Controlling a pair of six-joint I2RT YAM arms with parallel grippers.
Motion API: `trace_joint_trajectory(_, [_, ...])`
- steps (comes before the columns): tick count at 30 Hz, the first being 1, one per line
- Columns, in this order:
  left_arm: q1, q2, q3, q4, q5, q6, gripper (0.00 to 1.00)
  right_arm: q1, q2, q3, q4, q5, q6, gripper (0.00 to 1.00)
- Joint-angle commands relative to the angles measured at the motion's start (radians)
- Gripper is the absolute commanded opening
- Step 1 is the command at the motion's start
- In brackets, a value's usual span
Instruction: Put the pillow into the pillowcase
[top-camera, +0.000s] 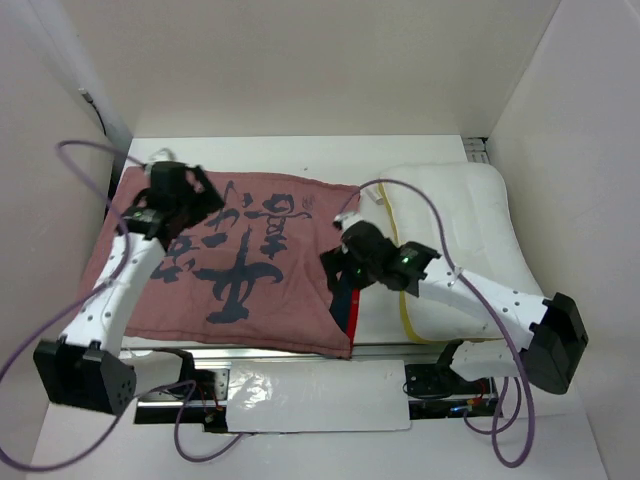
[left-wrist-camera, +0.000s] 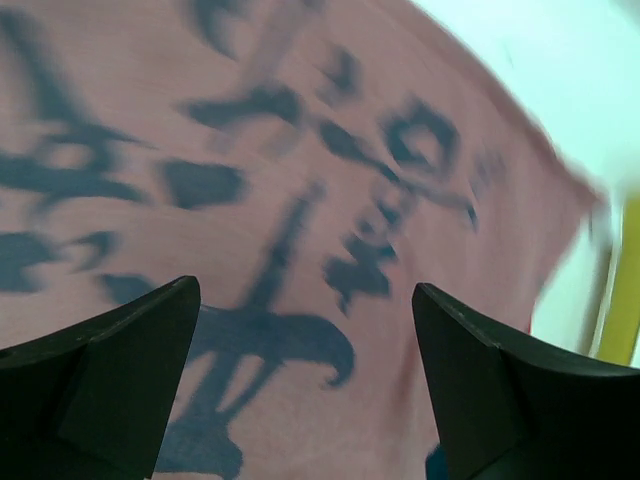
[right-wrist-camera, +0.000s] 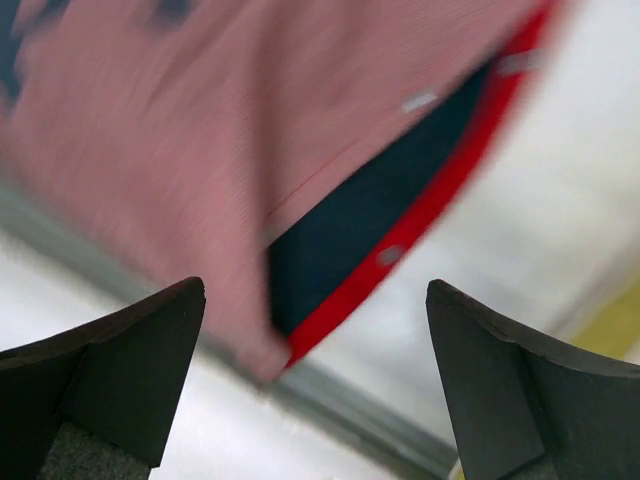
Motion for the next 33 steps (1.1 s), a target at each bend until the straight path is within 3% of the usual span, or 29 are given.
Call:
trace_joint_trajectory(1, [-0.225, 0.109, 0.059, 0.089, -0.027, 0.133, 1.0, -0.165, -0.027, 0.052, 0.073, 0.142, 0.081, 0.98])
trace_joint_trajectory(3, [-0.302, 0.207, 0.086, 0.107, -0.001, 0.156, 1.0, -0.306, -0.01, 0.043, 0.168, 0.151, 0.094, 0.98])
trace_joint_trajectory(6, [-0.419, 0.294, 0.104, 0.147, 0.029, 0.176, 1.0, -0.519, 0.074, 0.135, 0.168, 0.117, 0.103, 0.99])
trace_joint_trajectory(15, [-0.695, 0.638, 0.309, 0.138, -0.058, 0.294, 1.0, -0.915, 0.459, 0.536, 0.21, -0.087, -0.009, 0.99])
trace_joint_trajectory(19, [-0.739, 0.753, 0.392, 0.114, -0.058, 0.319, 0.99, -0.983, 0.663, 0.73, 0.126, -0.139, -0.057, 0.99])
trace_joint_trajectory(22, [-0.749, 0.822, 0.412, 0.123, 0.009, 0.331, 0.99, -0.993, 0.803, 0.827, 0.078, -0.045, -0.081, 0.99])
trace_joint_trajectory(26, [-0.749, 0.91, 0.451, 0.132, 0.054, 0.342, 0.98, -0.993, 0.926, 0.839, 0.092, -0.064, -0.09, 0.99])
trace_joint_trajectory(28, [-0.749, 0.931, 0.463, 0.132, 0.074, 0.342, 0.92, -0.993, 0.989, 0.839, 0.101, -0.078, -0.09, 0.99])
trace_joint_trajectory(30, [-0.749, 0.945, 0.463, 0.132, 0.086, 0.333, 0.84, -0.993, 1.015, 0.807, 0.121, -0.078, -0.074, 0.91])
trace_joint_trajectory(31, [-0.749, 0.945, 0.463, 0.132, 0.065, 0.333, 0.78, -0.993, 1.024, 0.792, 0.145, -0.087, -0.064, 0.68])
trace_joint_trajectory(33, [-0.749, 0.967, 0.463, 0.118, 0.001, 0.321, 0.6, -0.993, 1.011, 0.734, 0.176, -0.101, -0.049, 0.34])
